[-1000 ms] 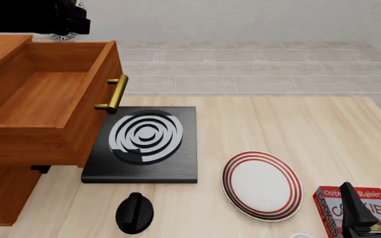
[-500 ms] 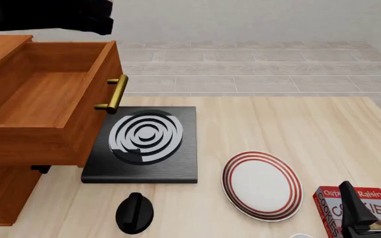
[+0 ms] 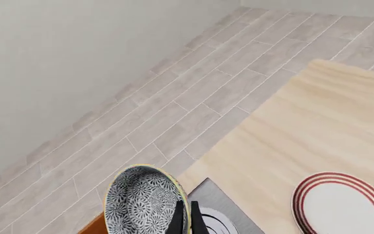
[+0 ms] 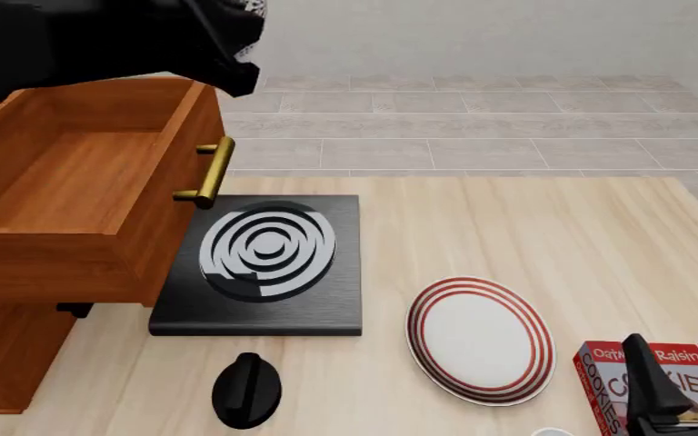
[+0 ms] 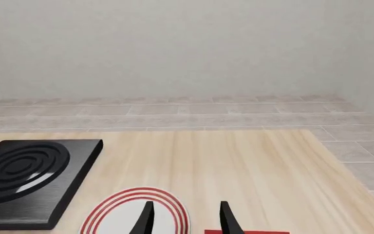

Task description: Pick the akita bowl in the top layer of the wooden cabinet and place it on the plate.

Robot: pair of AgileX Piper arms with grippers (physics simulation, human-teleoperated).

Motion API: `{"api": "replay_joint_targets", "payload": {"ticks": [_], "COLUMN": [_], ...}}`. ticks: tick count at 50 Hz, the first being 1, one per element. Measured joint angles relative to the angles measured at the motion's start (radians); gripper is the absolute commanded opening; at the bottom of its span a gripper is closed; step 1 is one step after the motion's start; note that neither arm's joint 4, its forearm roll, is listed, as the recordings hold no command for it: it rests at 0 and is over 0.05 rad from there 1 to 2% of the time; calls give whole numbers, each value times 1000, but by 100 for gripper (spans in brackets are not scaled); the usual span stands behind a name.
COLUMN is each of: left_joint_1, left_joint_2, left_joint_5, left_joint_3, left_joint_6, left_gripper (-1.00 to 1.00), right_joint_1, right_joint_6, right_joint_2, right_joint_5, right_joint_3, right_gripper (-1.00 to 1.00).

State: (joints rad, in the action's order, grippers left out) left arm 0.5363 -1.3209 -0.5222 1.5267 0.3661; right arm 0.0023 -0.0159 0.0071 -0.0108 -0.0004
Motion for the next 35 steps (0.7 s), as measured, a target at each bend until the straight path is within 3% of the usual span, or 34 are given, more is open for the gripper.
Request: {"api": "replay_joint_targets", "payload": {"ticks": [35], "left_joint_1": [159], "left_joint_2": [-30], "left_joint_5": [104], "left_joint_3": [-100], "left_joint_6": [116], "left_gripper": [-100], "right_joint_1": [0], "right_joint_6": [-3], "right_joint_2": [1], "right_joint_5": [5], "right_joint_3": [0], "right_gripper": [100]}}
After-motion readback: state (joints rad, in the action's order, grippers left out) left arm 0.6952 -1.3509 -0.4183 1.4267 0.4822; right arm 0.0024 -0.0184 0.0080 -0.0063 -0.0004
